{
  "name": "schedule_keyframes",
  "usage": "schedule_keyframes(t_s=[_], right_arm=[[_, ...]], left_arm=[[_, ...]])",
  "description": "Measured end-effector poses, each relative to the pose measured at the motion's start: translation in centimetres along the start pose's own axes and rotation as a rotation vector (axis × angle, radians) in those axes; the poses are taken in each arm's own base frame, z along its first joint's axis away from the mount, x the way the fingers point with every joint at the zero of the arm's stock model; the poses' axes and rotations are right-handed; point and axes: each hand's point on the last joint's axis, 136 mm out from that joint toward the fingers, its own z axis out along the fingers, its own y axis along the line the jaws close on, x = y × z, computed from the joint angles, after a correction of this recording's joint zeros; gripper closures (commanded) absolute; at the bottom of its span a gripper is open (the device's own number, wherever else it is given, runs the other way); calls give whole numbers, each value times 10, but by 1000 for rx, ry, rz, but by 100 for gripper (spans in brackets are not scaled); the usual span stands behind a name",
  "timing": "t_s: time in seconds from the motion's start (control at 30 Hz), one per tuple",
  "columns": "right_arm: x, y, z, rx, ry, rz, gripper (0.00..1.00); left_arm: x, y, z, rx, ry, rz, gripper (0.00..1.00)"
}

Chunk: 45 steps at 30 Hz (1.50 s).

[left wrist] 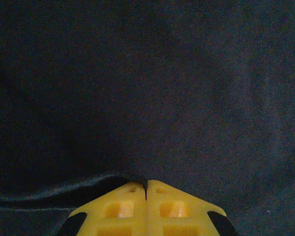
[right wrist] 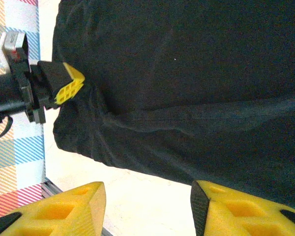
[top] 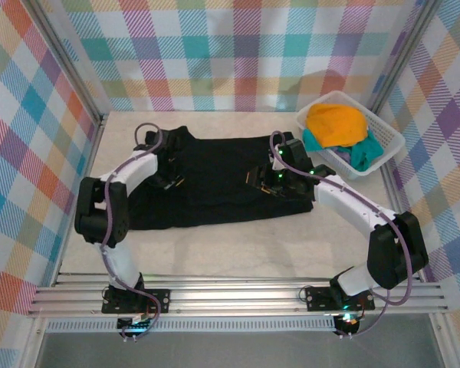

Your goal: Fold and stack the t-shirts

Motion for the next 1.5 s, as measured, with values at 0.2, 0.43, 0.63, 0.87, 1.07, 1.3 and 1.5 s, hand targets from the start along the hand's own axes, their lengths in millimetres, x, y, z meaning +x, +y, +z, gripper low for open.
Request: schedule_keyframes(t_s=[0.2,0.43,0.63,0.87,1.07,1.3,1.5], right_arm=[[3,-3,0,10,11,8,50],[3,-3,1,11,12,23,50],[4,-5,1,22,16,28,49],[5,-51,-4,166,-34,126,60],[15,-130,-19,366,-57,297,76],[9,-160,9,477,11,325,80],[-13,-195,21,564,22,379,82]], left_arm=[[0,-18,5,-48,5,154,100],[11,-39,18,-110,31,341,99],[17,-28,26,-206,52,417,32],[9,0,-35,-231,-84,340,30],[8,78,-83,-152,-122,18,55],[26,150,-32,-241,30,-288,63],[10,168,-24,-232,-4,-430,63]])
